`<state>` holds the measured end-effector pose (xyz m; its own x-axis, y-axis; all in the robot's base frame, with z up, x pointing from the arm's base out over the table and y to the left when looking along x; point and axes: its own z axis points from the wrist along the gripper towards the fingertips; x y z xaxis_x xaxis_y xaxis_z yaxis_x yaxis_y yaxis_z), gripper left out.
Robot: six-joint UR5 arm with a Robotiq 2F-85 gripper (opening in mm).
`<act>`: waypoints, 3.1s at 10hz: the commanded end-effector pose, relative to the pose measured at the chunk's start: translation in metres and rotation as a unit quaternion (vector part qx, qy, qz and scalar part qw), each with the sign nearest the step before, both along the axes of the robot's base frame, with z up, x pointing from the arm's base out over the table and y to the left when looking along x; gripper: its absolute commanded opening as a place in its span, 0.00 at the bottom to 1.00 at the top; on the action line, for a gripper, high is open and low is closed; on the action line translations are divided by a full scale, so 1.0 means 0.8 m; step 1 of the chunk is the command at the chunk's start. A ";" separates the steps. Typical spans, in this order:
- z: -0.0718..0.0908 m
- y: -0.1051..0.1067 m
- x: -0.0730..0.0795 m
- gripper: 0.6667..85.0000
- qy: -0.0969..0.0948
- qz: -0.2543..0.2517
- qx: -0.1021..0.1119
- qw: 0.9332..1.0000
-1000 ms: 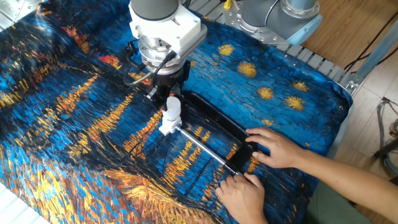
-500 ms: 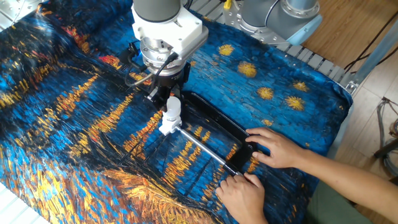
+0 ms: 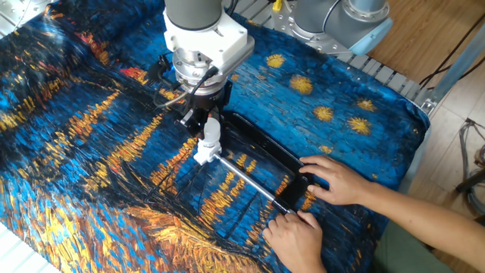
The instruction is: Install the light bulb by rotating it
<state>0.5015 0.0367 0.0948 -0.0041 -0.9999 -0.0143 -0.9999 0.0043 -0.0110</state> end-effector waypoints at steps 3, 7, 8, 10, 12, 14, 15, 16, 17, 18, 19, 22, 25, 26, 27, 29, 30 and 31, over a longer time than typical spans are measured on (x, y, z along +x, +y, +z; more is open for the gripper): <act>-0.004 -0.001 0.006 0.49 -0.014 -0.008 0.003 1.000; 0.007 -0.001 0.003 0.30 -0.013 -0.042 0.004 0.999; 0.002 0.003 0.004 0.14 -0.016 -0.084 0.014 0.996; -0.002 0.010 0.001 0.02 -0.015 -0.163 0.028 0.986; -0.005 0.009 0.001 0.00 -0.015 -0.225 0.043 0.973; 0.002 -0.002 0.004 0.00 -0.009 -0.288 0.049 0.956; 0.008 -0.011 0.002 0.00 -0.001 -0.327 0.045 0.944; 0.012 -0.012 0.005 0.00 0.005 -0.379 0.052 0.924; 0.010 -0.010 0.007 0.00 0.010 -0.424 0.061 0.904; 0.007 -0.011 0.011 0.00 0.003 -0.461 0.061 0.886; 0.003 -0.008 0.014 0.00 -0.004 -0.500 0.062 0.864; -0.008 0.019 0.007 0.00 0.014 -0.602 0.075 0.795; -0.002 0.027 -0.006 0.00 0.052 -0.654 0.073 0.751; 0.003 0.024 -0.007 0.00 0.060 -0.662 0.072 0.744; 0.007 0.023 -0.008 0.00 0.074 -0.667 0.074 0.737; 0.007 0.023 -0.024 0.19 0.096 -0.651 0.064 0.750; 0.004 0.015 -0.036 0.38 0.099 -0.625 0.046 0.773; 0.005 0.014 -0.038 0.50 0.100 -0.613 0.039 0.783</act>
